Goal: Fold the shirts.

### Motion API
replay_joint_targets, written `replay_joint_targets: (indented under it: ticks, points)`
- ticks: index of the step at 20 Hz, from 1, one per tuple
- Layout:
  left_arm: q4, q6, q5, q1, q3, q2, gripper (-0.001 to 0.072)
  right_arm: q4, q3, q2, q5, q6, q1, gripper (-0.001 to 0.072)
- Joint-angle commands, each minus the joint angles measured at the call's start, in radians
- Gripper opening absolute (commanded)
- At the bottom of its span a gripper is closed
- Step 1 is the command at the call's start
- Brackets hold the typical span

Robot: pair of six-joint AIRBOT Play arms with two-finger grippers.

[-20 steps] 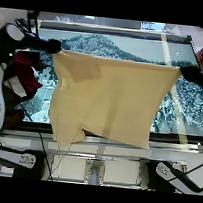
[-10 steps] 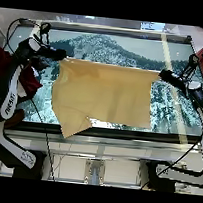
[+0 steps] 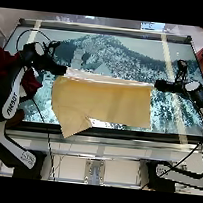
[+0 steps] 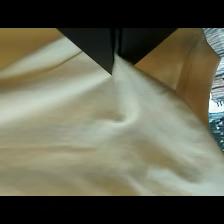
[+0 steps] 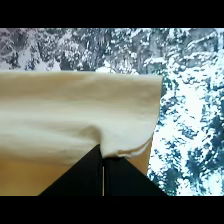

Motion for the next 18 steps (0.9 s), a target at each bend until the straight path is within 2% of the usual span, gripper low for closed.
replay_joint_targets:
  ticks: [1,5,8,11,12,13,14,15,18]
  points:
    - [0.051,-0.019,-0.038,-0.003,-0.048,-0.023,0.0009,-0.089,0.0,-0.011,0.111,0.049,0.001,0.0029]
    - [0.15,-0.072,-0.034,-0.002,-0.069,-0.056,0.0009,-0.1,0.0,-0.04,0.161,0.055,0.013,0.0029]
    - [0.159,-0.082,-0.023,-0.002,-0.069,-0.058,0.001,-0.125,0.0,-0.074,0.204,0.067,0.04,0.003]
    - [0.154,-0.082,-0.034,-0.002,-0.069,-0.058,0.0012,-0.136,0.0,-0.106,0.227,0.122,0.056,0.0033]
    - [0.154,-0.082,-0.04,-0.002,-0.069,-0.058,0.0065,-0.137,0.0,-0.108,0.237,0.131,0.057,0.0033]
    - [0.154,-0.082,-0.042,-0.002,-0.068,-0.058,0.0256,-0.137,0.0,-0.108,0.25,0.136,0.057,0.0058]
    - [0.154,-0.083,-0.042,-0.002,-0.068,-0.056,0.0461,-0.139,0.0,-0.108,0.261,0.152,0.056,0.0133]
    - [0.154,-0.083,-0.043,-0.002,-0.064,-0.053,0.0548,-0.138,0.0,-0.108,0.271,0.169,0.055,0.0228]
    - [0.159,-0.09,-0.06,0.0,-0.012,-0.009,0.0546,-0.138,0.006,-0.08,0.321,0.182,0.05,0.0234]
